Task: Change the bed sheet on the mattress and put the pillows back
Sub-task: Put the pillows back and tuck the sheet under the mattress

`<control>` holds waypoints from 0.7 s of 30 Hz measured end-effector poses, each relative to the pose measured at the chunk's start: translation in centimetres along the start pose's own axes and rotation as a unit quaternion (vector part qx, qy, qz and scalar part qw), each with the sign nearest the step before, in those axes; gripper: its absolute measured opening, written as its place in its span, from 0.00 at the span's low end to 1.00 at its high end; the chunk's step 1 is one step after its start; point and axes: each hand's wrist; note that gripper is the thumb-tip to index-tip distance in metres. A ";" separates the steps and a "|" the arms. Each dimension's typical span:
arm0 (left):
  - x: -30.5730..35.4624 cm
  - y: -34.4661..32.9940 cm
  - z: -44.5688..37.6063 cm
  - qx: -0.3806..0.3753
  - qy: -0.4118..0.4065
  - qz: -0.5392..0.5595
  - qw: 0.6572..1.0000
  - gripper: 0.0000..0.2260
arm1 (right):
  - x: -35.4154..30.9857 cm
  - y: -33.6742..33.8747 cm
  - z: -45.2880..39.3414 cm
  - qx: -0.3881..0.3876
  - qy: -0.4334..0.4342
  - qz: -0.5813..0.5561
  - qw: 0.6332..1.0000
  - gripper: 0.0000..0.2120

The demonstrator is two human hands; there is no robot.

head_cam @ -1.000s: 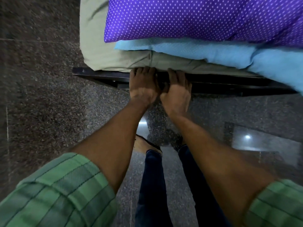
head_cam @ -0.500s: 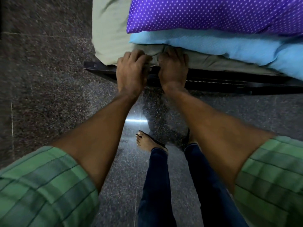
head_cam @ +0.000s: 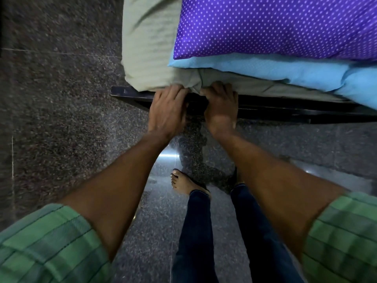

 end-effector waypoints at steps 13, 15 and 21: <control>0.1 0.4 -2.8 -0.042 0.030 0.004 0.999 0.14 | -4.2 0.5 -1.9 -0.126 -0.152 0.042 0.979 0.15; -0.9 1.4 -2.2 -0.026 0.038 0.039 0.998 0.13 | -3.4 1.2 -0.6 -0.078 -0.112 -0.008 0.991 0.14; -5.7 3.5 0.5 0.101 0.151 0.091 0.979 0.10 | -4.7 0.6 0.7 0.049 -0.057 -0.124 0.989 0.13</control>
Point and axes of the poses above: each hand's wrist, its own z-axis away from the middle knuckle, its own y-axis out of the back of the hand, x = y × z, and after that the axes turned 6 degrees about x, right-handed
